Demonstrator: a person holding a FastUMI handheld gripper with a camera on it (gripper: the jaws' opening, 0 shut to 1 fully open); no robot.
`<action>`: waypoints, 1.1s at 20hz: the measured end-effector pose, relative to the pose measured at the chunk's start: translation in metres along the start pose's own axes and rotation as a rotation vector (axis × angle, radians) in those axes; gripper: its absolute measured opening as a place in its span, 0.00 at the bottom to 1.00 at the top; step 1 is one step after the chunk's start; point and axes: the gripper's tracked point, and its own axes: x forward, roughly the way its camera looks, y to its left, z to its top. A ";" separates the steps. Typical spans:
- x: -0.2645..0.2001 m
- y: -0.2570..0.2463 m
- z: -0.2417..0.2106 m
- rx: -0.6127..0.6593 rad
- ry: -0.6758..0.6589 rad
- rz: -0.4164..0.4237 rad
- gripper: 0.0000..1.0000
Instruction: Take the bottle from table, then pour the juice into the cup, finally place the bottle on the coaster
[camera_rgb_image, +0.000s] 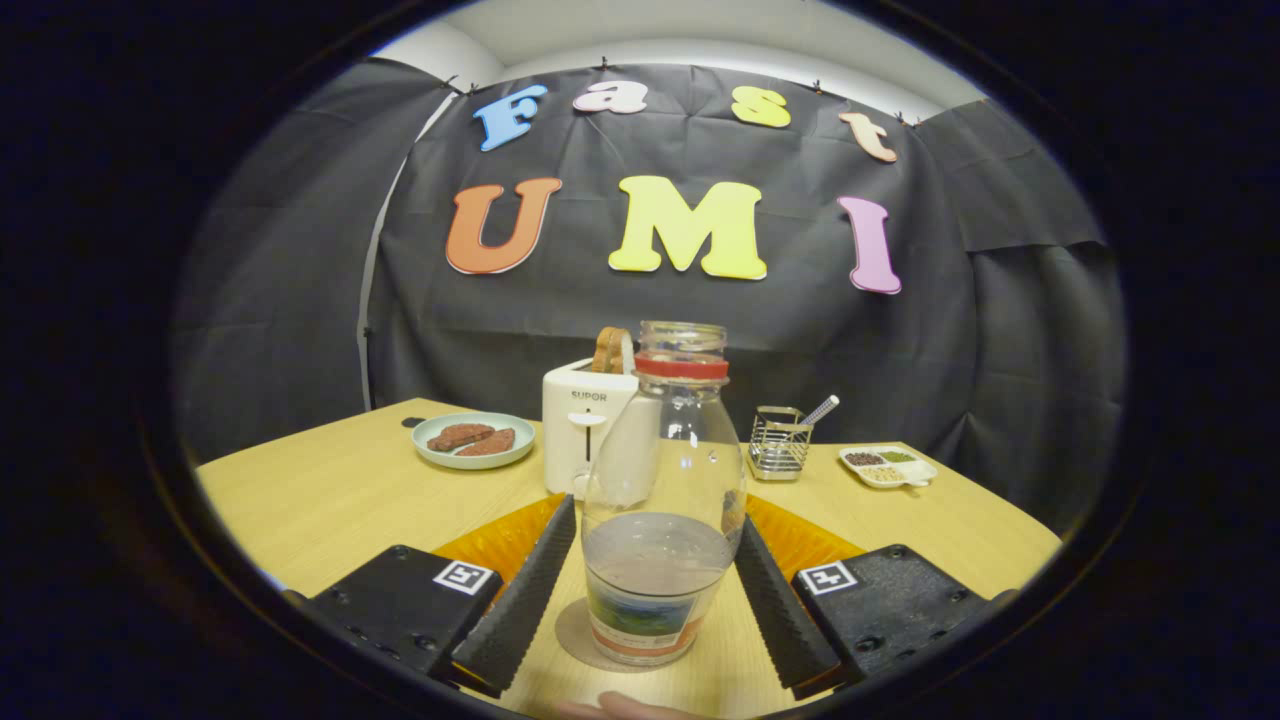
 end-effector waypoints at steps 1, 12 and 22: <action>-0.002 0.000 0.002 0.000 -0.006 -0.001 1.00; -0.031 -0.008 0.043 0.000 -0.057 -0.028 1.00; -0.111 -0.016 0.116 0.019 -0.101 -0.071 1.00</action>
